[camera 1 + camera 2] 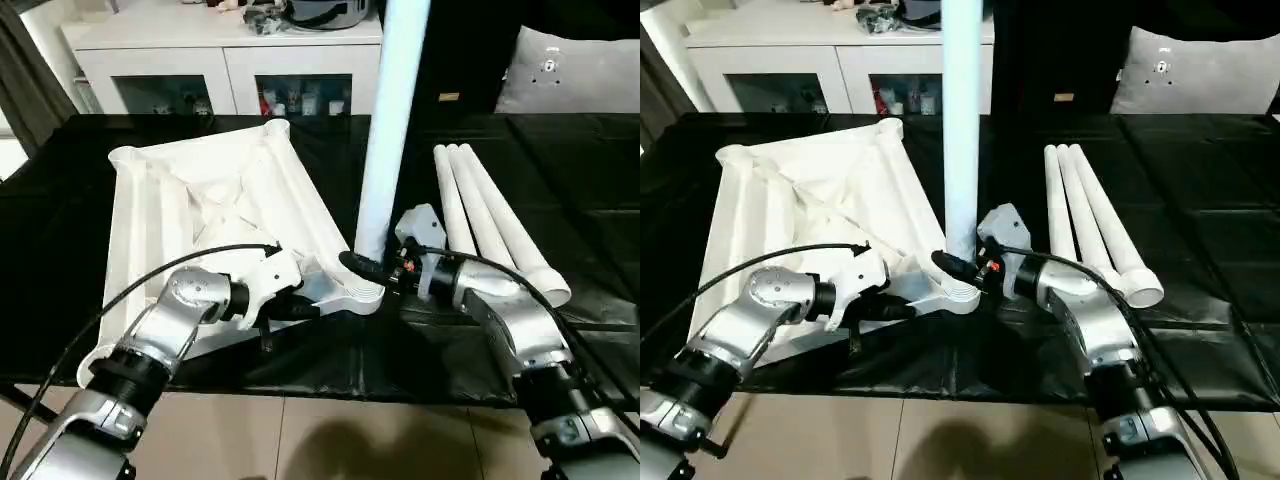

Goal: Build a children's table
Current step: Insert table leg to table base

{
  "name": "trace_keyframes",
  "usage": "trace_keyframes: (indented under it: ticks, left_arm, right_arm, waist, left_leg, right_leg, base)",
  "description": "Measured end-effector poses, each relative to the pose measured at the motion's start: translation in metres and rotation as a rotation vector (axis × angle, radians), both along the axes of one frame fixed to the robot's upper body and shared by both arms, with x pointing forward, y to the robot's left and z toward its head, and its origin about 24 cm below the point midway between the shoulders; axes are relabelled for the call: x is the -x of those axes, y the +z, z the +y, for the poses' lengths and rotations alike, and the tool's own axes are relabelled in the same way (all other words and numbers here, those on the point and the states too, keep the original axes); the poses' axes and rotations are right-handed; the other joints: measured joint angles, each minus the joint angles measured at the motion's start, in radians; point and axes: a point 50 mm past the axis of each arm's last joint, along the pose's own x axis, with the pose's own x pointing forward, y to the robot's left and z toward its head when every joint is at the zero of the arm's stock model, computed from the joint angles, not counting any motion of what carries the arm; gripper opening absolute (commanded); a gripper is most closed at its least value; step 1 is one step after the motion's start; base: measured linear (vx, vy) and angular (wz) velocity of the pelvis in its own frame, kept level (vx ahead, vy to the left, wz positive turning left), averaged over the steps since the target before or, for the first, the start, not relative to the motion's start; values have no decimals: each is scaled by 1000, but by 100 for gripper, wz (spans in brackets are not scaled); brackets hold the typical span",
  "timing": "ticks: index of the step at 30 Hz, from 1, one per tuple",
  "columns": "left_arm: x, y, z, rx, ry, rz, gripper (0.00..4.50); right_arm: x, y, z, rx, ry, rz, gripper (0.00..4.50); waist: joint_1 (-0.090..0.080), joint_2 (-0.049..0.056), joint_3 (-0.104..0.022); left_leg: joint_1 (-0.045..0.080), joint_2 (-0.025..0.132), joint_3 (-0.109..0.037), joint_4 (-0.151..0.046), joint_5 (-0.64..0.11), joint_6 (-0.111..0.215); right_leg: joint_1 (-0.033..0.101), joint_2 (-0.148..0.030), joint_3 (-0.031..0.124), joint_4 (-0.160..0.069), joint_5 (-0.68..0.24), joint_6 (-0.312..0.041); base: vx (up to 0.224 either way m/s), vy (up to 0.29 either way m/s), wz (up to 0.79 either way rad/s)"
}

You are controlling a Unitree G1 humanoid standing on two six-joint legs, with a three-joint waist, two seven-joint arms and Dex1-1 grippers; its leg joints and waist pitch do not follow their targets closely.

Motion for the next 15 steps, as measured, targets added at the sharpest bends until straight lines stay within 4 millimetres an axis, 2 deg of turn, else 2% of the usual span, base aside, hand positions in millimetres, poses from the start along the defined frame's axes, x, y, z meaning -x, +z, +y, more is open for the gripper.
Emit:
trace_keyframes:
  ticks: [10, 15]
  left_arm:
    - [-10, 3, 5, -22, -6, 28, 0]
    - [-2, 1, 12, -17, 77, 52, 0]
  right_arm:
    - [-3, -2, 6, -12, -32, 35, 186]
    - [-2, -5, 19, -55, -101, 47, 186]
  waist:
    - [-4, -1, 0]
    - [-28, -1, 0]
  left_leg:
    - [1, 0, 0, -1, 0, 0]
    - [7, 0, 0, -5, 0, 0]
  right_leg:
    - [0, 0, 0, 0, -1, 4]
    - [3, 1, 0, -1, -1, 4]
  base:
    - [0, 0, 0]
    - [0, 0, 0]
